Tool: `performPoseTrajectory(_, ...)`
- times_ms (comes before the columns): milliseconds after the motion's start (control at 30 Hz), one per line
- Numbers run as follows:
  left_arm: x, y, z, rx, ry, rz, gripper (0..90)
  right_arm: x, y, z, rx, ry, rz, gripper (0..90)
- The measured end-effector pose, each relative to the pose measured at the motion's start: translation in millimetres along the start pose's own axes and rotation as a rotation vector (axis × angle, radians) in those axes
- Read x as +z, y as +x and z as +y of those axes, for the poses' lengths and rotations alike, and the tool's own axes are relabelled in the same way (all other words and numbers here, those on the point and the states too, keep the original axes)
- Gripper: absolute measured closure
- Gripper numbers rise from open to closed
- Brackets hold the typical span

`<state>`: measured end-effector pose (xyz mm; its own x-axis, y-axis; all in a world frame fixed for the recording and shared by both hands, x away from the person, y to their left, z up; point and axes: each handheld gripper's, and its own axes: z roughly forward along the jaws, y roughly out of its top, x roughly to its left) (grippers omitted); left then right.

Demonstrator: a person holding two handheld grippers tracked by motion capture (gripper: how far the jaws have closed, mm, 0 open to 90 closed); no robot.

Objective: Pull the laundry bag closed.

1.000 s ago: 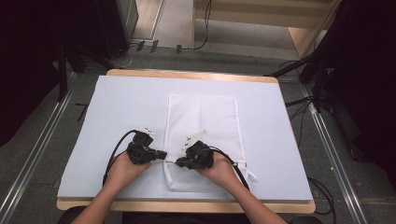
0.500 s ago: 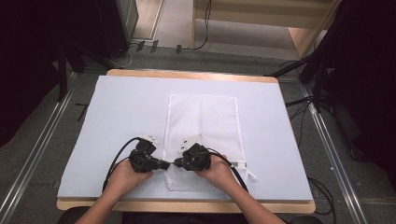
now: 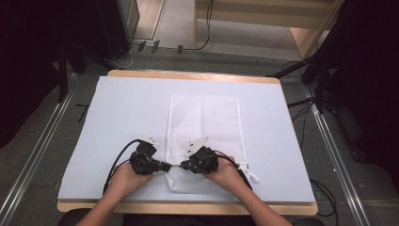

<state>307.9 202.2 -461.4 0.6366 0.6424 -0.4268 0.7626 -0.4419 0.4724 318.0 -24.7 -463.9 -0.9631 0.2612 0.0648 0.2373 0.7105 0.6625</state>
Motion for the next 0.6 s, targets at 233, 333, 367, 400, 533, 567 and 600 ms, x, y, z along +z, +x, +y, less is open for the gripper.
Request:
performPoseTrajectory(233, 0.0, 0.1, -0.4, -0.003, -0.004, -0.002, 90.0, -7.9, -4.3, -7.7, 0.01, -0.001, -0.001, 89.0)
performPoseTrajectory(333, 0.3, 0.1, -0.7, -0.011, -0.01, -0.006, 90.0, -11.9, -8.1, -11.0, 0.024, -0.007, 0.009, 89.0)
performPoseTrajectory(367, 0.2, -0.2, -0.6, -0.007, -0.009, -0.002, 90.0, -12.7, -8.9, -11.8, 0.026, -0.01, 0.013, 89.0)
performPoseTrajectory(400, 0.0, -0.4, -0.6, -0.002, -0.007, 0.0, 90.0, -13.3, -8.8, -12.2, 0.036, -0.013, 0.018, 89.0)
performPoseTrajectory(533, 0.1, -0.1, -0.8, -0.009, -0.01, -0.004, 90.0, -14.0, -9.8, -13.1, 0.037, -0.012, 0.032, 89.0)
performPoseTrajectory(567, 0.2, -0.1, -0.8, -0.01, -0.011, -0.004, 90.0, -14.7, -10.3, -13.7, 0.04, -0.007, 0.032, 89.1)
performPoseTrajectory(600, 0.0, 0.3, -0.9, -0.007, -0.008, -0.005, 90.0, -14.8, -10.7, -14.6, 0.036, -0.008, 0.034, 89.1)
